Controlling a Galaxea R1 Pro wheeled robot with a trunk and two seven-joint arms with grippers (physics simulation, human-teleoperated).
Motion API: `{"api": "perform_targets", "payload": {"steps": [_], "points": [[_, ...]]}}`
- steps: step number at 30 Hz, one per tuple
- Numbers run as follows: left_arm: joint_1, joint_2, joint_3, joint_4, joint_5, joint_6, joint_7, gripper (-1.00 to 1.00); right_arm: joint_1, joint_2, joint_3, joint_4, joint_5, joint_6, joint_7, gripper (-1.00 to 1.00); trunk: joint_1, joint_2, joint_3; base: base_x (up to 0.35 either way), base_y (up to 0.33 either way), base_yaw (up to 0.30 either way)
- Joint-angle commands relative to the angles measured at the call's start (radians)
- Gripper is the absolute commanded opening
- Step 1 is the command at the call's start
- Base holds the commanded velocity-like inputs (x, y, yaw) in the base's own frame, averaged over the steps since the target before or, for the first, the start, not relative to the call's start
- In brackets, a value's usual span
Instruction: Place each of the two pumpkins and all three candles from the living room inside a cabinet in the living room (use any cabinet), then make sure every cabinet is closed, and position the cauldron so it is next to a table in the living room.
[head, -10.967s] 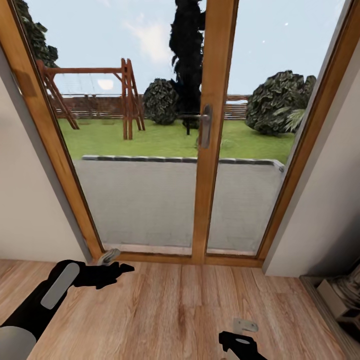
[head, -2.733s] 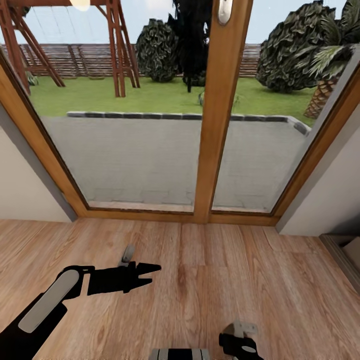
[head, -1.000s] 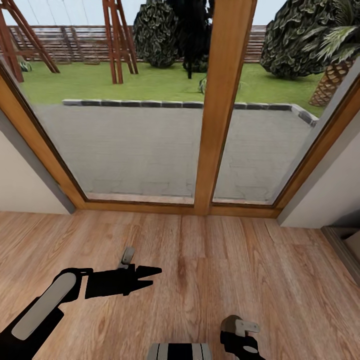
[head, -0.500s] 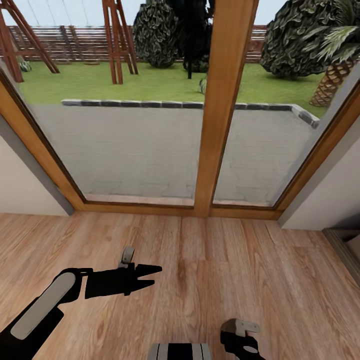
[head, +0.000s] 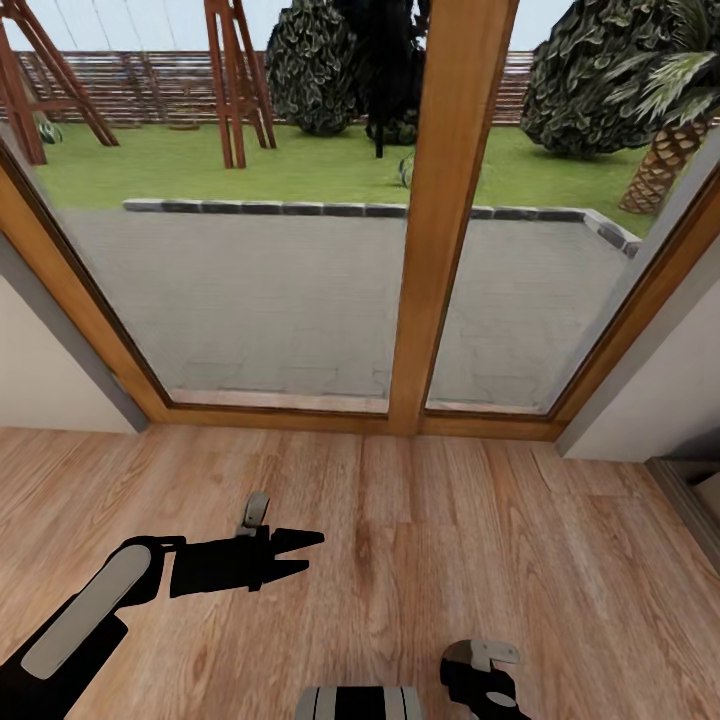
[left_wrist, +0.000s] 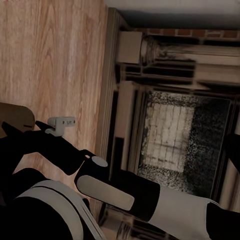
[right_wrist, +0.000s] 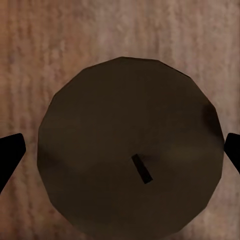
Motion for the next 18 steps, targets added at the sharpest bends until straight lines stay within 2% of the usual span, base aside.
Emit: {"api": "perform_targets", "payload": {"steps": [1, 14, 18], "points": [[-0.001, 0.001, -0.001, 0.0, 0.001, 0.001, -0.001, 1.0, -0.001, 0.0, 0.008, 0.0, -0.011, -0.005, -0.004, 1.0, 0.0, 0.0, -0.001, 0.0, 0.0, 0.0], [-0.001, 0.001, -0.001, 0.002, 0.001, 0.001, -0.001, 1.0, -0.001, 0.0, 0.01, 0.0, -0.011, -0.005, -0.004, 1.0, 0.0, 0.0, -0.001, 0.004, 0.0, 0.0], [-0.001, 0.001, -0.001, 0.002, 0.001, 0.001, -0.001, 1.0, -0.001, 0.0, 0.01, 0.0, -0.011, -0.005, -0.004, 1.0, 0.001, -0.001, -0.012, 0.0, 0.0, 0.0]]}}
